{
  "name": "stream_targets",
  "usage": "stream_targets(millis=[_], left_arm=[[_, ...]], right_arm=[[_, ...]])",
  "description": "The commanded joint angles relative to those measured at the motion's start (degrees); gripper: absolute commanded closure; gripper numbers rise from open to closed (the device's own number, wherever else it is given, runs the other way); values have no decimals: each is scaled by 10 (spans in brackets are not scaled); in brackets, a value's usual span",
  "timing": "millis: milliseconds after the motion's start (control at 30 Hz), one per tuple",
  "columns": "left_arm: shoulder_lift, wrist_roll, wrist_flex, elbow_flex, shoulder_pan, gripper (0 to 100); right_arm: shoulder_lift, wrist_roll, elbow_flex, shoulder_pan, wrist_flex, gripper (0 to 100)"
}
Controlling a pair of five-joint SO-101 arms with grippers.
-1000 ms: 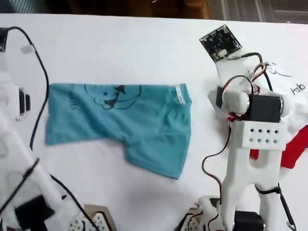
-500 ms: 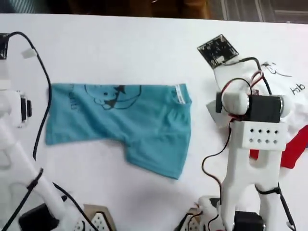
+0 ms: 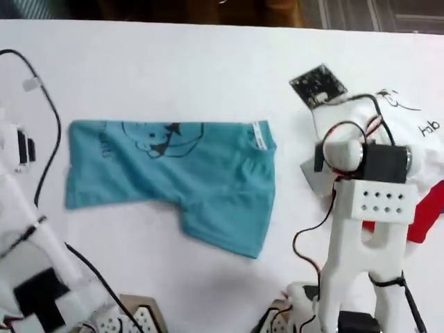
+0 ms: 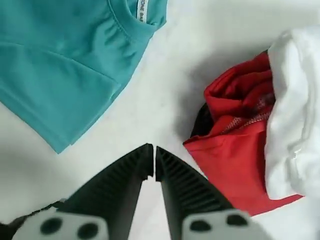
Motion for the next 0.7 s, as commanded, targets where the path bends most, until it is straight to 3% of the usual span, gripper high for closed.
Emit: stream_targets(millis=[0,333,533,667], left_arm=[[62,0,-9,0,-4,866],[339,-1,-18,-2,-5,865],[396,17,-22,-39,16,865],[408,-32,-39,-40,45,865]], right_arm=[[-22,-4,45,6,12,978],[-22,-4,85,11,11,978],[-17,-4,85,23,11,978],[-17,-4,85,22,11,978]])
